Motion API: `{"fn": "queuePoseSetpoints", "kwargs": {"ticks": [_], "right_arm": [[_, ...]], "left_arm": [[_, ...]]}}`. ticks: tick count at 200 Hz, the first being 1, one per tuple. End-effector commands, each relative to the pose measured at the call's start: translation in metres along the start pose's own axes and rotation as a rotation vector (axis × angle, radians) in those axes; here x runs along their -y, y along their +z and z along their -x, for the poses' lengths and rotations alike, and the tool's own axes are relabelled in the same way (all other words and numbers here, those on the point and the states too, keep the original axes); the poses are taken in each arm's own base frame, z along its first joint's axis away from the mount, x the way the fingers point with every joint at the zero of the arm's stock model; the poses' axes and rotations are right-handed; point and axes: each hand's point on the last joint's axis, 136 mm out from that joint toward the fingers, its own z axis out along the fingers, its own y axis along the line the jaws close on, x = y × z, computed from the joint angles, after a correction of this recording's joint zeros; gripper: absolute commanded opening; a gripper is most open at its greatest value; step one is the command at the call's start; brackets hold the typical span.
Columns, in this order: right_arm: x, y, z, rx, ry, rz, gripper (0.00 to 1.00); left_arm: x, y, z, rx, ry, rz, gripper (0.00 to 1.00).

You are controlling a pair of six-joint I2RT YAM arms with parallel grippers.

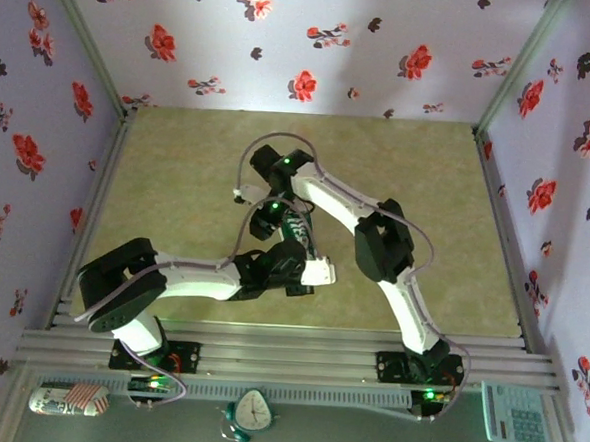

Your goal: Tie the shoes

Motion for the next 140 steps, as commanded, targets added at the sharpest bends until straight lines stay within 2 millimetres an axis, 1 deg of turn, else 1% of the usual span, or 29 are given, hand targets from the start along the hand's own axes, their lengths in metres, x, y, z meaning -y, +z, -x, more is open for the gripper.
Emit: {"fn": "queuePoseSetpoints", "kwargs": {"ticks": [1, 33, 70, 140], "right_arm": [[-0.021, 0.009, -0.019, -0.119, -0.083, 0.05, 0.45], [-0.023, 0.02, -0.023, -0.161, -0.116, 0.034, 0.47], [-0.032, 0.033, -0.031, -0.217, -0.154, 0.05, 0.48], [-0.029, 0.053, -0.035, -0.279, -0.208, -0.019, 0.48]], "left_arm": [[0.021, 0.007, -0.03, -0.13, 0.076, -0.054, 0.0], [0.029, 0.013, -0.035, -0.153, 0.103, -0.061, 0.0], [0.037, 0.021, -0.041, -0.189, 0.142, -0.07, 0.0], [0.04, 0.024, -0.045, -0.206, 0.152, -0.072, 0.0]]}}
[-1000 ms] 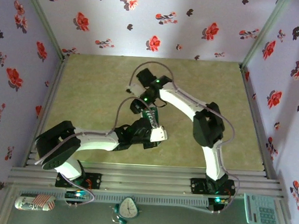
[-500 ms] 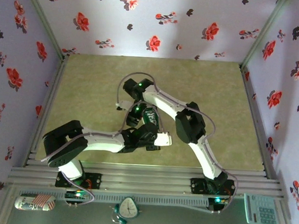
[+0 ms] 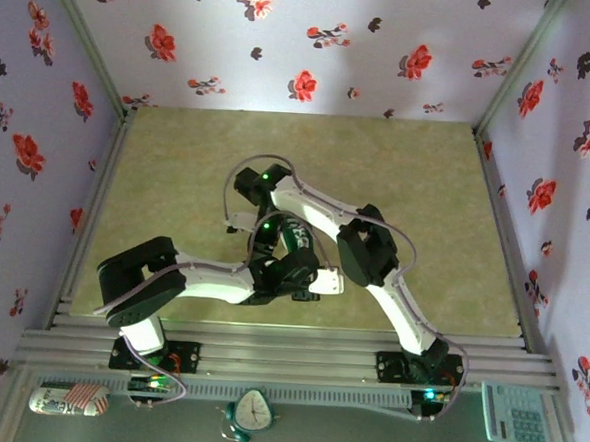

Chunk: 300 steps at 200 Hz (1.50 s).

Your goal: Tie the shoes

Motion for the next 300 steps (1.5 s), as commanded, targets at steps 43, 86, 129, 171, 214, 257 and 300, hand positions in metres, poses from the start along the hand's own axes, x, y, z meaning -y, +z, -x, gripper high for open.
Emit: {"fn": "queuePoseSetpoints", "kwargs": {"ticks": [43, 86, 129, 171, 214, 257, 300], "right_arm": [[-0.003, 0.027, -0.008, -0.129, -0.079, -0.042, 0.48], [-0.001, 0.037, -0.014, -0.183, -0.096, -0.063, 0.48], [0.001, 0.05, -0.018, -0.222, -0.104, -0.091, 0.45], [-0.007, 0.058, -0.021, -0.233, -0.104, -0.051, 0.16], [-0.021, 0.041, -0.008, -0.155, -0.086, 0.0, 0.0], [-0.01, -0.023, 0.029, 0.116, 0.065, -0.042, 0.0], [0.005, -0.082, 0.047, 0.443, 0.301, -0.033, 0.0]], "left_arm": [[0.033, 0.007, -0.041, -0.146, 0.061, -0.097, 0.0], [0.034, 0.009, -0.041, -0.15, 0.065, -0.101, 0.0], [0.035, 0.01, -0.042, -0.155, 0.062, -0.104, 0.0], [0.036, 0.01, -0.045, -0.159, 0.057, -0.101, 0.0], [0.034, 0.008, -0.043, -0.145, 0.043, -0.089, 0.0], [0.024, 0.0, -0.031, -0.069, -0.025, -0.036, 0.0], [-0.001, -0.019, -0.019, 0.03, -0.157, 0.039, 0.0]]}}
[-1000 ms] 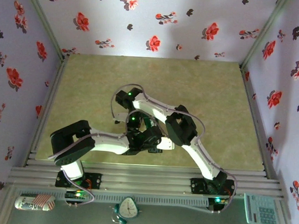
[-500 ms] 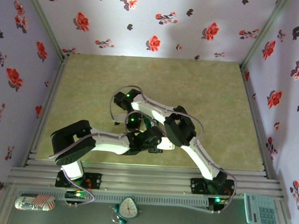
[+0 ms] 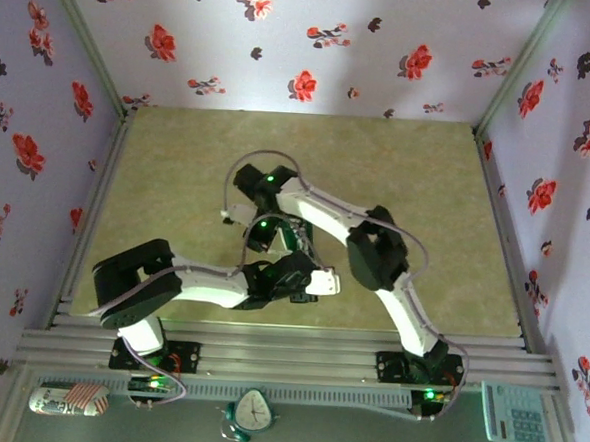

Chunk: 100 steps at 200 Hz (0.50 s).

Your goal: Tie the shoes

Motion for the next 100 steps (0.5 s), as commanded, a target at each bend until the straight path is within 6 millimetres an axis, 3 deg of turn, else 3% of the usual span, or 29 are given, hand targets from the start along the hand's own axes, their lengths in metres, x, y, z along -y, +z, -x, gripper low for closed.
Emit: {"fn": "queuePoseSetpoints", "kwargs": {"ticks": [1, 59, 86, 100], "right_arm": [[0.003, -0.048, 0.036, 0.259, 0.163, 0.02, 0.0], [0.037, -0.081, 0.038, 0.466, 0.482, -0.011, 0.0], [0.039, -0.085, 0.032, 0.505, 0.545, 0.003, 0.0], [0.031, -0.088, 0.036, 0.528, 0.549, 0.075, 0.0]], "left_arm": [[-0.002, -0.011, -0.015, -0.013, -0.095, -0.004, 0.0], [-0.035, -0.037, -0.018, 0.093, -0.312, 0.066, 0.0], [-0.053, -0.05, -0.017, 0.157, -0.407, 0.086, 0.0], [-0.062, -0.057, -0.014, 0.196, -0.449, 0.087, 0.0]]}}
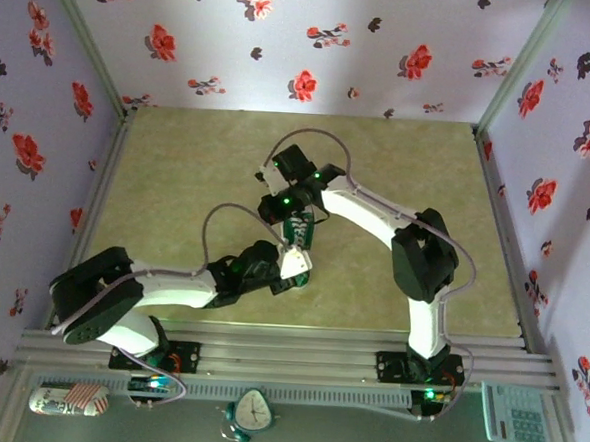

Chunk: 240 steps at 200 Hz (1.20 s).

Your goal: Tie the shoes

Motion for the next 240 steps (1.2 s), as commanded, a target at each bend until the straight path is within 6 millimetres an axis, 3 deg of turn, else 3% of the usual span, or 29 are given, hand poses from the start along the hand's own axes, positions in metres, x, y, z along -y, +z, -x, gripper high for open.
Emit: {"fn": "queuePoseSetpoints", "kwargs": {"ticks": [1, 38, 104, 126, 160, 240], "right_arm": [[-0.02, -0.019, 0.022, 0.103, 0.065, 0.101, 0.0], [-0.061, -0.007, 0.003, -0.061, 0.066, 0.393, 0.0], [-0.058, 0.016, -0.038, -0.269, 0.045, 0.421, 0.0], [-0.062, 0.013, -0.033, -0.254, 0.03, 0.432, 0.0], [-0.064, -0.005, -0.006, -0.117, 0.031, 0.415, 0.0], [-0.016, -0.027, -0.002, 0.04, 0.155, 0.242, 0.0]], "left_arm": [[-0.012, -0.011, 0.021, 0.108, -0.12, -0.01, 0.0], [-0.02, -0.02, 0.037, 0.173, -0.137, -0.039, 0.0], [-0.019, -0.023, 0.034, 0.147, -0.108, -0.046, 0.0], [-0.021, -0.023, 0.033, 0.146, -0.114, -0.043, 0.0], [-0.034, -0.024, 0.033, 0.158, -0.18, 0.002, 0.0], [-0.062, -0.03, 0.033, 0.226, -0.332, 0.064, 0.0]]}}
